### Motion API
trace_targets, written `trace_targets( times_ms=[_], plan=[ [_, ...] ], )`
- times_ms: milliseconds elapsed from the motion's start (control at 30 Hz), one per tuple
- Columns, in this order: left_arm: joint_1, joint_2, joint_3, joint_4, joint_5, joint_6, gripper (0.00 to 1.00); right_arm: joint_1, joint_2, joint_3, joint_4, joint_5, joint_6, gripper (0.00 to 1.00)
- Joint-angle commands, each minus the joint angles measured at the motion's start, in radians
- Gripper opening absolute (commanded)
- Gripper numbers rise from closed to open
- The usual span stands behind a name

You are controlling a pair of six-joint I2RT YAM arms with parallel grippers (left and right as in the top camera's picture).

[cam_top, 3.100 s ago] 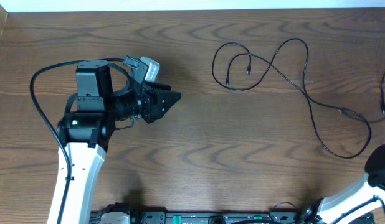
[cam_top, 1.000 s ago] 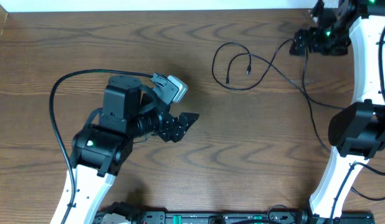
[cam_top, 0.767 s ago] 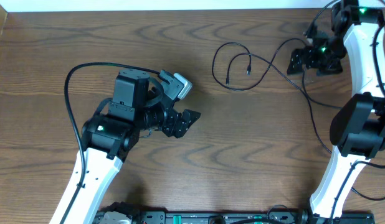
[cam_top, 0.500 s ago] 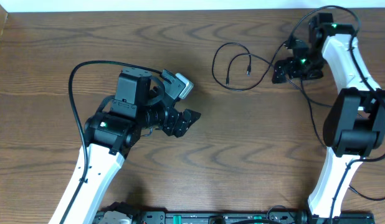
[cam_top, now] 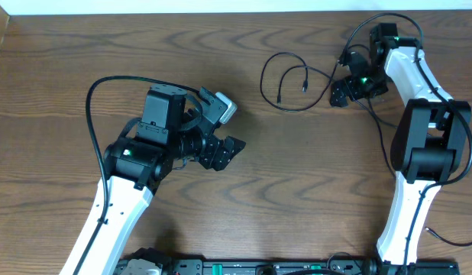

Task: Untangle cables

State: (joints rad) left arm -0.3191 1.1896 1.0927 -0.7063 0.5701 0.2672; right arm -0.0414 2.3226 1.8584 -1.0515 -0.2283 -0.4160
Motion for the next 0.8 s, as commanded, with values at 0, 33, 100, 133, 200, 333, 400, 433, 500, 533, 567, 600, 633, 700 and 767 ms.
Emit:
trace_targets(
  times_ms=[0, 33, 100, 133, 200, 333, 400, 433, 500, 533, 567, 600, 633, 700, 767],
  plan=[
    [-0.001, -0.002, 0.013, 0.0, 0.024, 0.017, 0.79, 0.026, 0.063, -0.016, -0.037, 0.028, -0.101, 0.99],
    [-0.001, -0.002, 0.013, -0.001, 0.024, 0.016, 0.79, 0.046, 0.067, -0.016, -0.032, 0.118, -0.084, 0.99],
    [-0.001, -0.002, 0.013, -0.004, 0.024, 0.018, 0.79, 0.069, 0.068, -0.016, -0.013, 0.218, -0.047, 0.99],
    [-0.001, -0.002, 0.013, -0.004, 0.024, 0.018, 0.79, 0.076, 0.07, -0.016, -0.007, 0.243, -0.036, 0.99],
    [-0.001, -0.002, 0.013, -0.005, 0.024, 0.017, 0.79, 0.09, 0.08, -0.016, -0.014, 0.301, -0.025, 0.99],
    [-0.001, -0.002, 0.013, -0.005, 0.024, 0.017, 0.78, 0.098, 0.105, -0.016, -0.036, 0.324, 0.01, 0.69],
    [-0.001, -0.002, 0.013, -0.005, 0.024, 0.018, 0.79, 0.109, 0.105, -0.016, -0.039, 0.323, 0.042, 0.09],
    [-0.001, -0.002, 0.013, -0.006, 0.024, 0.018, 0.79, 0.117, 0.105, -0.016, -0.043, 0.322, 0.042, 0.06],
    [-0.001, -0.002, 0.013, -0.008, 0.024, 0.018, 0.79, 0.148, 0.105, -0.014, -0.048, 0.315, 0.056, 0.01],
    [-0.001, -0.002, 0.013, -0.01, 0.024, 0.018, 0.79, 0.166, 0.105, -0.008, -0.039, 0.315, 0.087, 0.01],
    [-0.001, -0.002, 0.013, -0.012, 0.024, 0.018, 0.78, 0.18, 0.105, 0.006, -0.04, 0.316, 0.113, 0.01],
    [-0.001, -0.002, 0.013, -0.012, 0.024, 0.018, 0.79, 0.193, 0.105, 0.024, -0.042, 0.315, 0.143, 0.01],
    [-0.001, -0.002, 0.013, -0.012, 0.024, 0.018, 0.79, 0.214, 0.105, 0.071, -0.057, 0.303, 0.178, 0.01],
    [-0.001, -0.002, 0.013, -0.012, 0.024, 0.018, 0.78, 0.239, 0.105, 0.17, -0.095, 0.274, 0.203, 0.01],
    [-0.001, -0.002, 0.013, -0.011, 0.024, 0.021, 0.78, 0.254, 0.105, 0.283, -0.144, 0.246, 0.217, 0.01]
  ],
)
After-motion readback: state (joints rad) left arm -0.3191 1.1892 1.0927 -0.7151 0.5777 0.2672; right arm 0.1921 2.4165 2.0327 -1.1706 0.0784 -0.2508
